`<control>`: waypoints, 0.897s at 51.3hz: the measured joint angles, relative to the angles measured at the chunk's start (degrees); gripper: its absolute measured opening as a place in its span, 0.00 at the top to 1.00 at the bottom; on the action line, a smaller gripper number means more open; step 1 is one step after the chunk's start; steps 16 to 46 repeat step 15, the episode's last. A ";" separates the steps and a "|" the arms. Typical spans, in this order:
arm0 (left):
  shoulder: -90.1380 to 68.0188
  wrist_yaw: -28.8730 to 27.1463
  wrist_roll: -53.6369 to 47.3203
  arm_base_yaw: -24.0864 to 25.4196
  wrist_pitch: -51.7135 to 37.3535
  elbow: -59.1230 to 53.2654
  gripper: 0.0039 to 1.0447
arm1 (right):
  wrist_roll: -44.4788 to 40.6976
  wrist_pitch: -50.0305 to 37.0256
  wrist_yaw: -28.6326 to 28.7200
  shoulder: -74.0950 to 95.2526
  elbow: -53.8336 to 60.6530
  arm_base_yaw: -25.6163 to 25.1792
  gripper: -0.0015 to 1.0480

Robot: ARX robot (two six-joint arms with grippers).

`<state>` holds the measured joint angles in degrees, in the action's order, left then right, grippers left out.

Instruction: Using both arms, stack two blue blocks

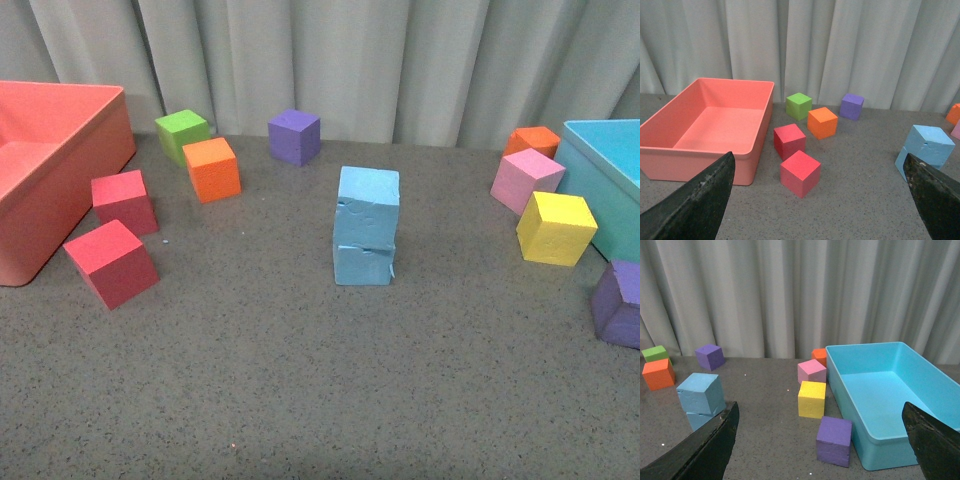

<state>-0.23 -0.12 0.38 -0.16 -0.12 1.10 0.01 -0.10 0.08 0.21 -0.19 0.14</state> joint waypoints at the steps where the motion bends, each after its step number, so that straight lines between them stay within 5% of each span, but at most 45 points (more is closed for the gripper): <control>1: -0.02 0.00 -0.07 0.00 0.00 0.00 0.06 | 0.00 0.00 0.00 0.00 0.00 0.00 0.09; 46: -0.02 0.00 -0.09 0.00 0.00 0.00 0.06 | 0.00 0.00 0.00 0.00 0.00 0.00 0.09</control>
